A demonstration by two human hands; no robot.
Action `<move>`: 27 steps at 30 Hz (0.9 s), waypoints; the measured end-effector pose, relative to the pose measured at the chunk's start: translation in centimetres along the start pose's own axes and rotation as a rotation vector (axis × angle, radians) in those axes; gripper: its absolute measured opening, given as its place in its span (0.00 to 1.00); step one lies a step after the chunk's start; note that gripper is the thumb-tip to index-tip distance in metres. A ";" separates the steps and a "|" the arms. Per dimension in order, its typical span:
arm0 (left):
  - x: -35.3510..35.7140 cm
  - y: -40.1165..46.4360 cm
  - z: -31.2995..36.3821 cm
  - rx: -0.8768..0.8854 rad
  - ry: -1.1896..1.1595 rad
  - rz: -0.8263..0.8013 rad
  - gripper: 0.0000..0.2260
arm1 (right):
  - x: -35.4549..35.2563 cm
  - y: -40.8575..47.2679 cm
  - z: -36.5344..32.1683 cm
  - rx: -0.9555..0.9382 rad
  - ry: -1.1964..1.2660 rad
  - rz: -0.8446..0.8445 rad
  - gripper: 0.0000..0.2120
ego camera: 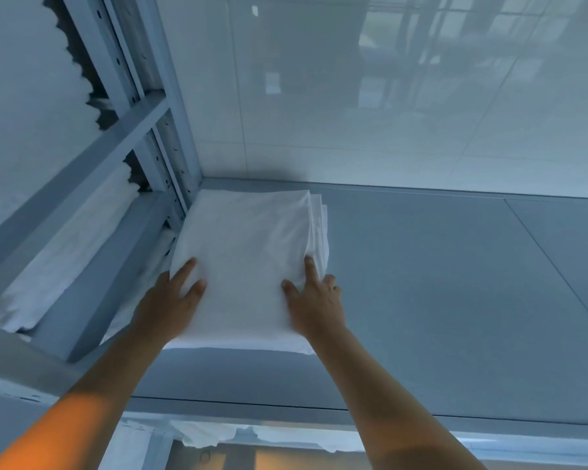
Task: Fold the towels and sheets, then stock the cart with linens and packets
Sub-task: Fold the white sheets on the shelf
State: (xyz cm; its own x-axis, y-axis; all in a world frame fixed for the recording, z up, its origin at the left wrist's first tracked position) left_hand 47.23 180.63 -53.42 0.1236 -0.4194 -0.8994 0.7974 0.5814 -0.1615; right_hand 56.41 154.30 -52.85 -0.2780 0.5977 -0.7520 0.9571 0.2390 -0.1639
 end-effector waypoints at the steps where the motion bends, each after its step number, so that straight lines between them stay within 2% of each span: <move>1: 0.3 -0.5 0.6 0.011 0.013 0.000 0.26 | -0.5 0.0 0.7 -0.001 -0.002 0.003 0.36; 11: 6.5 -5.3 12.3 0.088 0.017 -0.056 0.27 | -9.3 -1.3 11.9 0.075 -0.020 0.067 0.36; 16: 10.4 -9.5 19.9 0.113 0.032 -0.031 0.28 | -15.3 -2.3 19.1 0.107 -0.025 0.093 0.36; 21: 12.8 -12.1 24.2 0.100 0.052 -0.032 0.28 | -18.7 -2.8 23.4 0.089 -0.019 0.085 0.36; 24: 13.0 -13.5 26.6 0.095 0.149 0.049 0.25 | -20.1 -2.9 25.1 0.038 0.002 0.054 0.35; 27: 13.4 -15.5 30.2 0.220 0.216 0.159 0.22 | -21.8 -3.5 26.7 -0.070 -0.036 0.025 0.33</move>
State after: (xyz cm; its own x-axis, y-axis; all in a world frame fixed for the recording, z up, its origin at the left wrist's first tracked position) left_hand 54.36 144.91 -50.70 0.1473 -0.1643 -0.9753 0.8894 0.4534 0.0579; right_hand 61.24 119.98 -52.99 -0.2498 0.5769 -0.7777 0.9552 0.2783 -0.1004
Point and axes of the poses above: each hand's wrist, its own y-axis towards the middle knuckle, its own x-axis out of the palm, z = x × y, the point moved 2 cm from there along y, towards the middle knuckle, and after that the axes turned 5 degrees about -x, right-handed, at the moved point
